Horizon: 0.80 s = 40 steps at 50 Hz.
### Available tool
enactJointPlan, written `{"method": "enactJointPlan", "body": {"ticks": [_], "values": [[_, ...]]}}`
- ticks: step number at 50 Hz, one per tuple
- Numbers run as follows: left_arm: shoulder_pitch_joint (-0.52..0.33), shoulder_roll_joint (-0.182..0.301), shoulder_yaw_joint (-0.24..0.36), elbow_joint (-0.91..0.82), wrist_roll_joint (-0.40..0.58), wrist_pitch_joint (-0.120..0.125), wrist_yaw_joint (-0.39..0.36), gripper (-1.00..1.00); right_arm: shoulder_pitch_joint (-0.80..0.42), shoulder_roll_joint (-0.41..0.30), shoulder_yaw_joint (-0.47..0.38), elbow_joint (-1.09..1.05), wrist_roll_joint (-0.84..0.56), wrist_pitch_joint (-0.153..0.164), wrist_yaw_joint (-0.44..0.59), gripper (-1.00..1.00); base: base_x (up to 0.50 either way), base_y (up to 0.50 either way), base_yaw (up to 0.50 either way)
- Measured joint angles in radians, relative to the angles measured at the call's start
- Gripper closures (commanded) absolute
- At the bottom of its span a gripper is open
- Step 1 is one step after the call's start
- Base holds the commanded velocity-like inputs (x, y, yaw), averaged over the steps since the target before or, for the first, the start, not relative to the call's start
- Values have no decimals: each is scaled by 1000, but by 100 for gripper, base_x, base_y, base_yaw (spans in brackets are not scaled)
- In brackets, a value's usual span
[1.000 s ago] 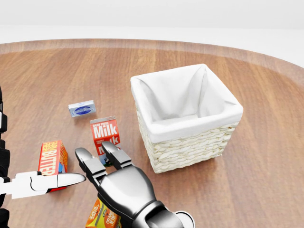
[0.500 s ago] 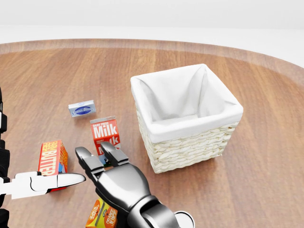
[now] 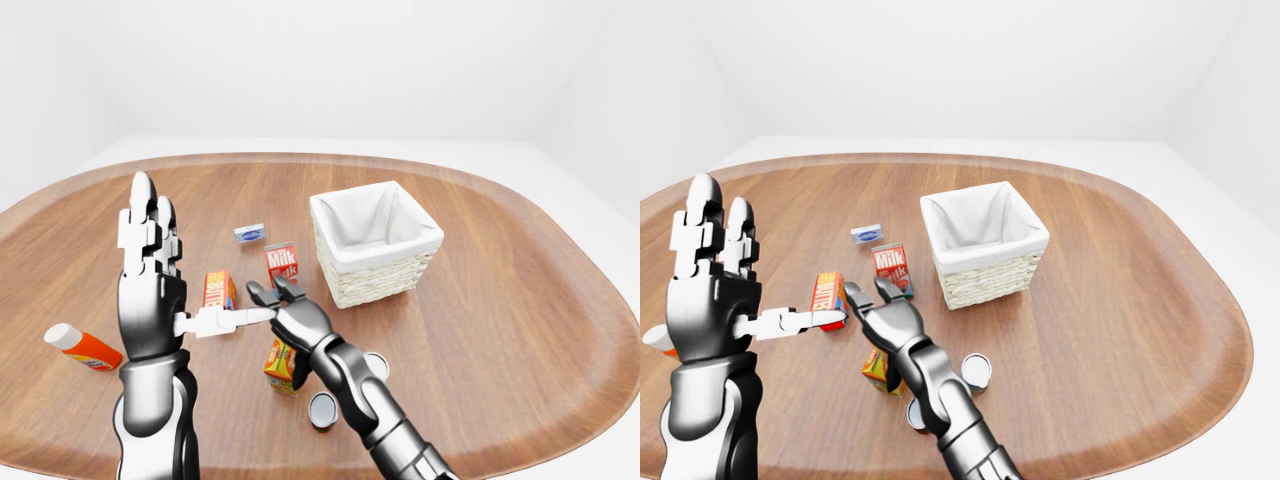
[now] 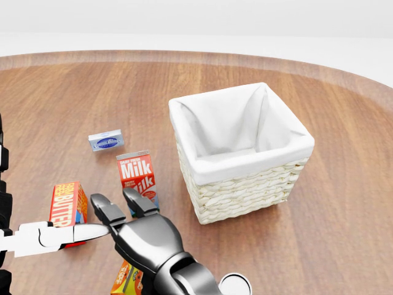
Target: Pick up the orange juice, and put it in the basket.
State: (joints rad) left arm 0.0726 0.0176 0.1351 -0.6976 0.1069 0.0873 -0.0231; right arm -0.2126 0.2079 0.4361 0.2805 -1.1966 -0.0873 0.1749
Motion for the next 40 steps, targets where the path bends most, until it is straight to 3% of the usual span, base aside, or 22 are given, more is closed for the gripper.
{"method": "enactJointPlan", "body": {"ticks": [40], "values": [[2, -2, -6, -23, 2, 0, 3, -100, -78, 58, -29, 244, 13, 0, -149, -100, 0, 0, 0]]}}
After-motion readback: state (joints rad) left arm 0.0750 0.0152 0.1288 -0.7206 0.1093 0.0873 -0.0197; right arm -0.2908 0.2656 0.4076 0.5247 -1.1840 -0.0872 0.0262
